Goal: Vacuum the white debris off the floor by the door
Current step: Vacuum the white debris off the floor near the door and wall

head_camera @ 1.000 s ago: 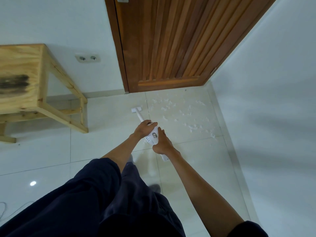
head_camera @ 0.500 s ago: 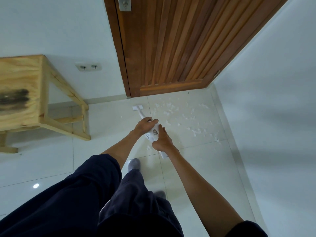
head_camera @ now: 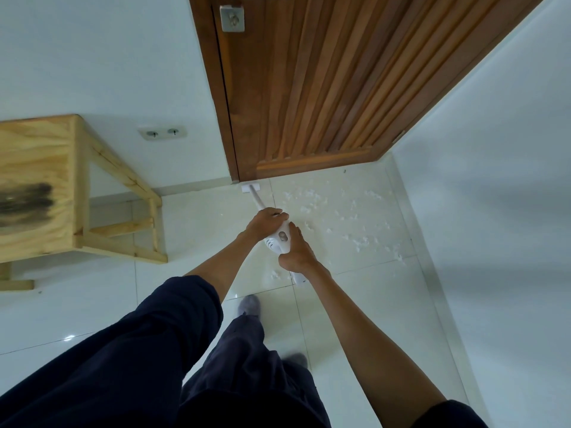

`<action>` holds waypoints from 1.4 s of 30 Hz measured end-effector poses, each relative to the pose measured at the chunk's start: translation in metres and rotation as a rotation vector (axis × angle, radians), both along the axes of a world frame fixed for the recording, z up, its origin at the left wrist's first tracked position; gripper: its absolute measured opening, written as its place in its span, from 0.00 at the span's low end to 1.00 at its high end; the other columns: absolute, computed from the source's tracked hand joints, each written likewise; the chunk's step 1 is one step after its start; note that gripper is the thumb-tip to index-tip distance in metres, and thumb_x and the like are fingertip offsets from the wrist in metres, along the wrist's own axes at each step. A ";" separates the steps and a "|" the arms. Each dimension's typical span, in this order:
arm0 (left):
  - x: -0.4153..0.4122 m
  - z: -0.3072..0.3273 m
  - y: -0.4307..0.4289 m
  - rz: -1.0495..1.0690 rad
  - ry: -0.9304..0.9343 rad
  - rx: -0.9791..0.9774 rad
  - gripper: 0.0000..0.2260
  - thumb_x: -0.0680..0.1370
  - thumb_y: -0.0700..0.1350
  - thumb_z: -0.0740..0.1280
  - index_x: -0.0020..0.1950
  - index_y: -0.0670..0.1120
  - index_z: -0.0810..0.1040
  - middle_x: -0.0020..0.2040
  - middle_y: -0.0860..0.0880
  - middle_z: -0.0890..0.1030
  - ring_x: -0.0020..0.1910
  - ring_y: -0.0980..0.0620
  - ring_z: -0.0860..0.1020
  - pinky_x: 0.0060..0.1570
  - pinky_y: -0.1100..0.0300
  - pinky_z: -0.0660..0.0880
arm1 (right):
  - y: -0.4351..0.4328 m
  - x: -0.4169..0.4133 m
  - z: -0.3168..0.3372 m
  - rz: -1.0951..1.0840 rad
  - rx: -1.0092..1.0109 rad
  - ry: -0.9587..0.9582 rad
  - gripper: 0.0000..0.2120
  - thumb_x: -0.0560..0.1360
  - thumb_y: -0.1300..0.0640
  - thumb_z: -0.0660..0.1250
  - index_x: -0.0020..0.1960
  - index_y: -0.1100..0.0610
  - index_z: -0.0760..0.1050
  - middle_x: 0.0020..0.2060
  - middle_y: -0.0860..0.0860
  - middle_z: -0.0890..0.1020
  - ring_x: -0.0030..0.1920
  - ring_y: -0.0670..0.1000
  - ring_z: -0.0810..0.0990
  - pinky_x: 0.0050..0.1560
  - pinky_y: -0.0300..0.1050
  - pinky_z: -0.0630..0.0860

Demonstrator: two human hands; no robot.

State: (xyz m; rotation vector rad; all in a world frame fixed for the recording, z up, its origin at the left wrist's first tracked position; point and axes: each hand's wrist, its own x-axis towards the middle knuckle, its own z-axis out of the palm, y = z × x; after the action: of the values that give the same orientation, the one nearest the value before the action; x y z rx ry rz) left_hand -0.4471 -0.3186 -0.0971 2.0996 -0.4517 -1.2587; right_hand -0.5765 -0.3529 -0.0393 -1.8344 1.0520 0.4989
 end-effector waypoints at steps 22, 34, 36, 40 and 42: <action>0.012 -0.010 0.027 0.174 0.001 0.024 0.15 0.81 0.51 0.65 0.64 0.46 0.79 0.65 0.45 0.78 0.65 0.44 0.76 0.62 0.55 0.72 | 0.011 0.019 0.003 0.163 0.011 -0.009 0.41 0.71 0.64 0.67 0.78 0.50 0.51 0.72 0.52 0.65 0.66 0.57 0.71 0.59 0.48 0.72; 0.009 -0.011 0.026 0.183 0.021 0.015 0.17 0.81 0.51 0.65 0.68 0.46 0.78 0.67 0.47 0.78 0.66 0.46 0.75 0.57 0.60 0.67 | 0.018 0.018 -0.005 0.148 -0.090 0.026 0.42 0.72 0.63 0.67 0.79 0.54 0.47 0.73 0.52 0.62 0.68 0.58 0.69 0.61 0.49 0.70; 0.010 -0.010 0.023 0.175 0.022 0.017 0.18 0.81 0.51 0.65 0.68 0.46 0.77 0.68 0.47 0.78 0.66 0.46 0.75 0.57 0.60 0.66 | 0.018 0.020 -0.006 0.127 -0.096 0.027 0.42 0.72 0.63 0.67 0.79 0.55 0.48 0.73 0.52 0.63 0.68 0.58 0.69 0.62 0.50 0.70; 0.013 -0.010 0.021 0.156 0.019 0.028 0.19 0.80 0.53 0.66 0.69 0.48 0.77 0.68 0.47 0.78 0.67 0.45 0.75 0.58 0.59 0.67 | 0.017 0.022 -0.007 0.118 -0.109 0.021 0.40 0.71 0.62 0.68 0.77 0.55 0.51 0.71 0.53 0.64 0.68 0.59 0.69 0.62 0.52 0.72; 0.015 -0.012 0.021 0.145 0.013 0.029 0.19 0.80 0.53 0.66 0.69 0.48 0.77 0.68 0.47 0.77 0.67 0.45 0.75 0.59 0.59 0.68 | 0.016 0.024 -0.007 0.116 -0.112 0.025 0.40 0.71 0.62 0.68 0.77 0.55 0.51 0.71 0.53 0.64 0.68 0.59 0.69 0.62 0.52 0.72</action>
State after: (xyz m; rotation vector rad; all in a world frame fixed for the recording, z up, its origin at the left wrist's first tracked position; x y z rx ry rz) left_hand -0.4323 -0.2980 -0.1089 2.1062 -0.2718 -1.2009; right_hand -0.5529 -0.3367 -0.0459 -2.0012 1.0120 0.5422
